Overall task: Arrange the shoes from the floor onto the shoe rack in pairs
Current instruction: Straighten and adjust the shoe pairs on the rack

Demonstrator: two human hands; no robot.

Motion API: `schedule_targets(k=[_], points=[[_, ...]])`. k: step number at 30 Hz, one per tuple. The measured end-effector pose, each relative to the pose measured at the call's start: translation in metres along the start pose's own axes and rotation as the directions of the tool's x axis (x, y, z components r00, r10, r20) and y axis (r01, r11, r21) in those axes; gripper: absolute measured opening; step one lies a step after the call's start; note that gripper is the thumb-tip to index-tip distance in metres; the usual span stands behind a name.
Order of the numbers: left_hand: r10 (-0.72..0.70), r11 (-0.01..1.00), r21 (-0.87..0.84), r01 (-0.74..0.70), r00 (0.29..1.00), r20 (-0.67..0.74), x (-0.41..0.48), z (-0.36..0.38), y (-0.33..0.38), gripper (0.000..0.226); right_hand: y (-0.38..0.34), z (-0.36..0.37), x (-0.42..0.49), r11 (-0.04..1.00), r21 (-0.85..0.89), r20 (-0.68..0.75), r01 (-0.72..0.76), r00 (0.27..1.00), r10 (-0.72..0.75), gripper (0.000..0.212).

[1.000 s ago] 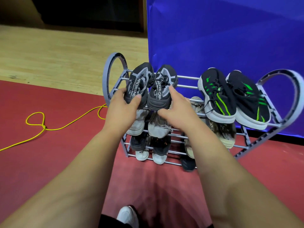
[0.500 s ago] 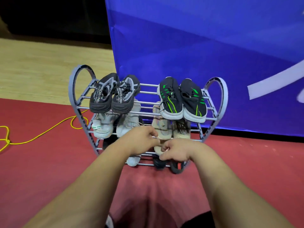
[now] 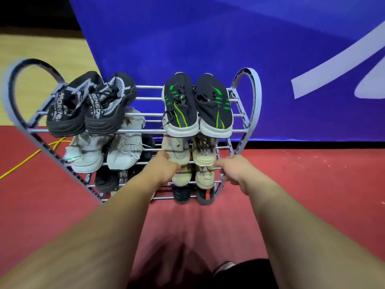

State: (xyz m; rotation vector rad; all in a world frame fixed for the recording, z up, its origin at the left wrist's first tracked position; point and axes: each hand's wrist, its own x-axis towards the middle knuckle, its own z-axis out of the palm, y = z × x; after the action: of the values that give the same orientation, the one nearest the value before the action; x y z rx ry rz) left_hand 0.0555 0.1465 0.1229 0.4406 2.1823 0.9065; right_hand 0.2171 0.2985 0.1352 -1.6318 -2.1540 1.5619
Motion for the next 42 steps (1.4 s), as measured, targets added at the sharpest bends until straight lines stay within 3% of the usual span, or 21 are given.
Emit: schedule_targets(k=[2, 4, 6, 8, 14, 22, 27, 29, 32, 37, 42], points=[[-0.084, 0.981, -0.177, 0.077, 0.996, -0.033, 0.009, 0.003, -0.006, 0.058, -0.001, 0.008, 0.008, 0.999, 0.049, -0.019, 0.000, 1.000, 0.001, 0.019], [-0.143, 0.941, -0.314, 0.128, 0.989, -0.025, 0.015, 0.005, -0.009, 0.047, -0.003, 0.016, 0.012, 0.997, 0.083, -0.030, 0.002, 1.000, 0.001, 0.032], [-0.171, 0.912, -0.379, 0.156, 0.985, -0.004, 0.020, 0.007, -0.011, 0.041, -0.001, 0.023, 0.020, 0.992, 0.124, -0.032, -0.003, 0.999, 0.007, 0.049], [-0.183, 0.881, -0.436, 0.183, 0.982, 0.042, 0.027, 0.011, -0.014, 0.041, 0.002, 0.029, 0.026, 0.986, 0.164, -0.031, -0.025, 0.999, 0.031, 0.049], [-0.197, 0.835, -0.499, 0.231, 0.973, 0.122, 0.036, 0.020, -0.012, 0.012, 0.004, 0.042, 0.030, 0.893, 0.410, 0.119, -0.186, 0.982, 0.150, 0.029], [-0.243, 0.795, -0.540, 0.278, 0.960, 0.137, 0.033, -0.010, -0.017, 0.012, -0.004, 0.053, 0.043, 0.723, 0.645, 0.145, -0.249, 0.968, 0.205, 0.033], [-0.219, 0.806, -0.537, 0.249, 0.968, 0.121, 0.030, -0.028, -0.020, 0.015, -0.002, 0.045, 0.040, 0.711, 0.645, 0.143, -0.279, 0.958, 0.247, 0.034], [-0.208, 0.801, -0.551, 0.234, 0.972, 0.111, 0.028, -0.034, -0.018, 0.010, -0.003, 0.041, 0.035, 0.758, 0.594, 0.131, -0.271, 0.962, 0.241, 0.035], [-0.198, 0.785, -0.581, 0.214, 0.976, 0.092, 0.022, -0.047, -0.016, 0.004, -0.008, 0.032, 0.026, 0.936, 0.296, -0.007, -0.188, 0.980, 0.199, 0.031], [-0.166, 0.770, -0.610, 0.189, 0.982, 0.094, 0.010, -0.069, -0.021, 0.002, -0.025, 0.020, 0.013, 0.998, 0.053, -0.170, -0.028, 0.985, 0.036, 0.021], [-0.125, 0.784, -0.600, 0.161, 0.987, 0.101, -0.002, -0.088, -0.031, 0.007, -0.039, 0.036, 0.001, 0.977, 0.198, 0.016, 0.079, 0.996, -0.083, 0.019]])
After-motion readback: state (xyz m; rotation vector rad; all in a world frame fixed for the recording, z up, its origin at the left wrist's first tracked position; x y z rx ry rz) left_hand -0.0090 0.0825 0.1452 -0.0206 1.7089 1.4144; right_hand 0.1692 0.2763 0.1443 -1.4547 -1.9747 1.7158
